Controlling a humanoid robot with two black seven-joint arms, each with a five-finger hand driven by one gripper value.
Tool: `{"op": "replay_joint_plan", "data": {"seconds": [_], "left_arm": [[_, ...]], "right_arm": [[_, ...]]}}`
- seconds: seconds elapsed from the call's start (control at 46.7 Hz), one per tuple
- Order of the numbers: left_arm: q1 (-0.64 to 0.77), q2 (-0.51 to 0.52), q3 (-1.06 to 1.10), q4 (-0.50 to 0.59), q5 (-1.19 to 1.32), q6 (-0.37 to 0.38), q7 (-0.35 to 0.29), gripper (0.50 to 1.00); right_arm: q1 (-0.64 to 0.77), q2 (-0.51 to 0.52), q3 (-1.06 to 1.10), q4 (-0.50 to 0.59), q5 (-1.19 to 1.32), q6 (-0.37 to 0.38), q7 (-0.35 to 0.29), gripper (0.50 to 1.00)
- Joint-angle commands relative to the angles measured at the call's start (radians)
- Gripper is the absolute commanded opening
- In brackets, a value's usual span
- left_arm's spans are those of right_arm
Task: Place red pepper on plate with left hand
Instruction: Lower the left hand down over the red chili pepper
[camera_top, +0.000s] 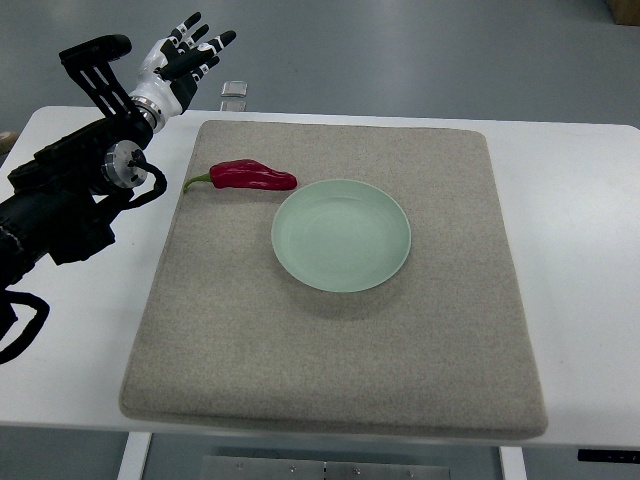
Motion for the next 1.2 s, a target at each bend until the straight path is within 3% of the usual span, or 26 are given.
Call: {"op": "replay_joint_plan", "data": {"seconds": [0.0, 0.321, 0.685, 0.92, 1.177], "left_arm": [[0.000, 0.002, 0.000, -0.018, 0.091, -0.012, 0.000, 0.981], [-0.023, 0.064, 0.080, -0.028, 0.459, -0.151, 0.000, 0.979], [-0.030, 0.123, 0.089, -0.130, 0.927, -0.226, -0.001, 0.979], [-0.062, 0.178, 0.169, -0.235, 1.100, -0.226, -0.001, 0.973], [-0.076, 0.216, 0.170, -0.281, 1.272, -0.197, -0.004, 0.966]], "right_arm": [[0.000, 0.000, 0.000, 0.000, 0.000, 0.000, 0.000, 0.928], [0.000, 0.000, 0.000, 0.001, 0.000, 0.000, 0.000, 0.928], [0.000, 0.000, 0.000, 0.000, 0.000, 0.000, 0.000, 0.928], [0.000, 0.000, 0.000, 0.002, 0.000, 0.000, 0.000, 0.928], [0.001, 0.000, 0.000, 0.000, 0.000, 0.000, 0.000, 0.928]]}}
